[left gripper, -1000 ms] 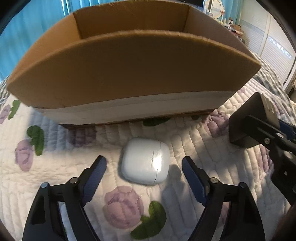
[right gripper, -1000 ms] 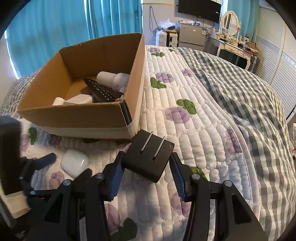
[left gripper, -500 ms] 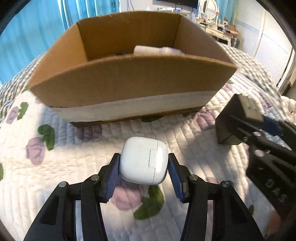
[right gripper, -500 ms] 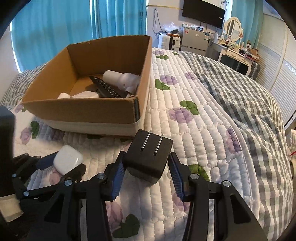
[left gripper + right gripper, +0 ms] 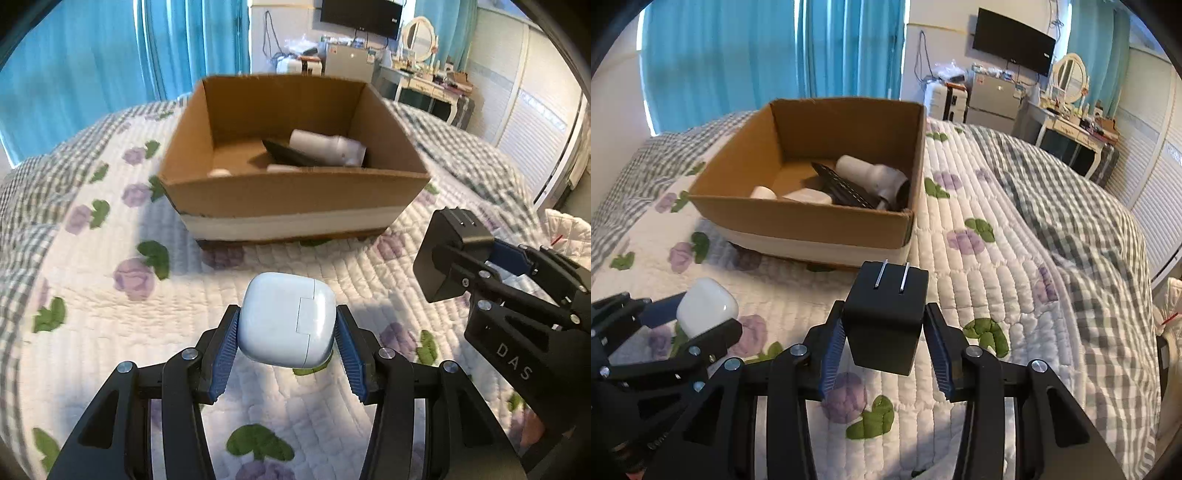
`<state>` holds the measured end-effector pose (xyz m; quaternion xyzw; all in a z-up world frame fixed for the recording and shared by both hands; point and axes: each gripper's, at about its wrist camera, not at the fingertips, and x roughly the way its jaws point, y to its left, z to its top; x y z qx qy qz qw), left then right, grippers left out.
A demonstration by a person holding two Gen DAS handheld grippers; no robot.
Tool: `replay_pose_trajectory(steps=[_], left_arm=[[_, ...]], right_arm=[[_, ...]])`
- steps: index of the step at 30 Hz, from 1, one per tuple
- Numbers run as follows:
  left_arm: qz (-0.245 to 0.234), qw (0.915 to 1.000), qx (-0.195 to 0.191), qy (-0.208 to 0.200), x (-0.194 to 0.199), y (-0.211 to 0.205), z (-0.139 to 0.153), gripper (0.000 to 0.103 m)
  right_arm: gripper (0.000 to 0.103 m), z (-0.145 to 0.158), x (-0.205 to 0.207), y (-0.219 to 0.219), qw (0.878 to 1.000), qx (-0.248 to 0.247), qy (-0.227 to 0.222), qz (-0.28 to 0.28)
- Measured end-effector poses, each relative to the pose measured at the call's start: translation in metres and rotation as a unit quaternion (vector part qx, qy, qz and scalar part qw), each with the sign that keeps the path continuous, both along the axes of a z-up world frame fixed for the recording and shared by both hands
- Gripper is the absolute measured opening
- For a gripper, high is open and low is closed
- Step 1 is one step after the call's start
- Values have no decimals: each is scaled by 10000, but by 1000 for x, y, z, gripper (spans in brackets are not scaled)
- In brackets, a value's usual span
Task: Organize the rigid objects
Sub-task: 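Carry the black charger and earbuds case into the box and open both tools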
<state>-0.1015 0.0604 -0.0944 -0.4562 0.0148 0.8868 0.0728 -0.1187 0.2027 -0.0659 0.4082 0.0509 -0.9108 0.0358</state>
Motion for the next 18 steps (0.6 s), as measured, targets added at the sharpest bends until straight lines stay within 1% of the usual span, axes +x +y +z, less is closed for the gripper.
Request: replay_pose_trajectory(steps=[5, 9, 13, 16, 18], left_arm=[[-147, 9991, 43, 406, 6, -5, 39, 52], [-309, 9967, 26, 753, 4, -6, 76, 52], [-368, 9941, 16, 1016, -14, -9, 108, 52], [-385, 9922, 133, 1179, -34, -15, 126, 52], [-342, 9914, 77, 1262, -51, -19, 133, 52]], right_arm=[[41, 28, 9, -2, 9997, -93, 206, 129], [41, 63, 8, -3, 9985, -86, 437, 309], [41, 98, -3, -7, 9962, -56, 704, 510], [41, 121, -15, -10, 9939, -112, 883, 654], [41, 133, -26, -11, 9923, -160, 981, 736]])
